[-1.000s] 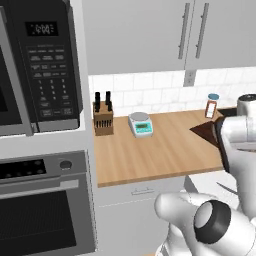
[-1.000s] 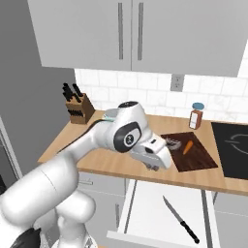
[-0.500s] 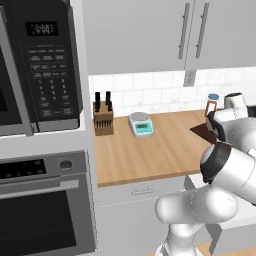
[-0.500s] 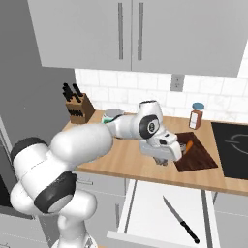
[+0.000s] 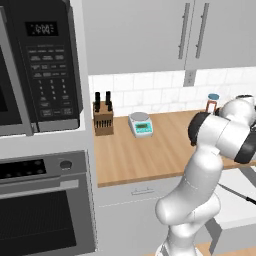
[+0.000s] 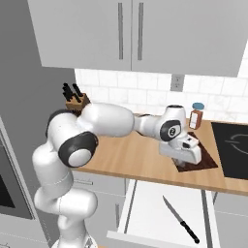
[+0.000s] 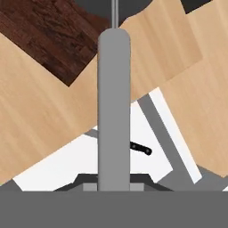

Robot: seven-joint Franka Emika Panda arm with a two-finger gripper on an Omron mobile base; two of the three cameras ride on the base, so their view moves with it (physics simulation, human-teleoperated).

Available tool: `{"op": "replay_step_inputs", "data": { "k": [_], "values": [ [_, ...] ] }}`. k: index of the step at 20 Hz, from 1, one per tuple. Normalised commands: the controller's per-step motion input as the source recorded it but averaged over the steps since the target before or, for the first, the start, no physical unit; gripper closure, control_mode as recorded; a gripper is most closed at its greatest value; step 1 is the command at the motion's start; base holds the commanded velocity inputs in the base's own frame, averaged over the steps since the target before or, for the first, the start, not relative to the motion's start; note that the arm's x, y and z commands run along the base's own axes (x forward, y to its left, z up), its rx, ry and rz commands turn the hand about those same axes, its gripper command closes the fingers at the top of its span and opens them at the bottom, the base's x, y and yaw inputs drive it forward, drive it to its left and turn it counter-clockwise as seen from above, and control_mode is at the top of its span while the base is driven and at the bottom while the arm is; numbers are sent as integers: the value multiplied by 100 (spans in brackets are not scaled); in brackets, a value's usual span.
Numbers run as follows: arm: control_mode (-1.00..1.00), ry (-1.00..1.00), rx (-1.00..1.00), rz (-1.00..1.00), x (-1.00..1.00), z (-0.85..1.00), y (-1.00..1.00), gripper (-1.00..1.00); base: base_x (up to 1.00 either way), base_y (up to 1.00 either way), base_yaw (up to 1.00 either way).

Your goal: Place the appropriate cutting tool for cutting the carrot skin on the cutting board.

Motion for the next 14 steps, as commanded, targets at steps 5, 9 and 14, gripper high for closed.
{"op": "replay_step_inputs", "data": {
  "k": [5, 9, 14],
  "values": [
    [-100, 0, 15, 0, 72, -27, -4, 100, 0, 0, 0],
    [-100, 0, 12, 0, 57, -34, 0, 100, 0, 0, 0],
    [-100, 0, 4, 0, 48, -35, -1, 100, 0, 0, 0]
  ]
}}
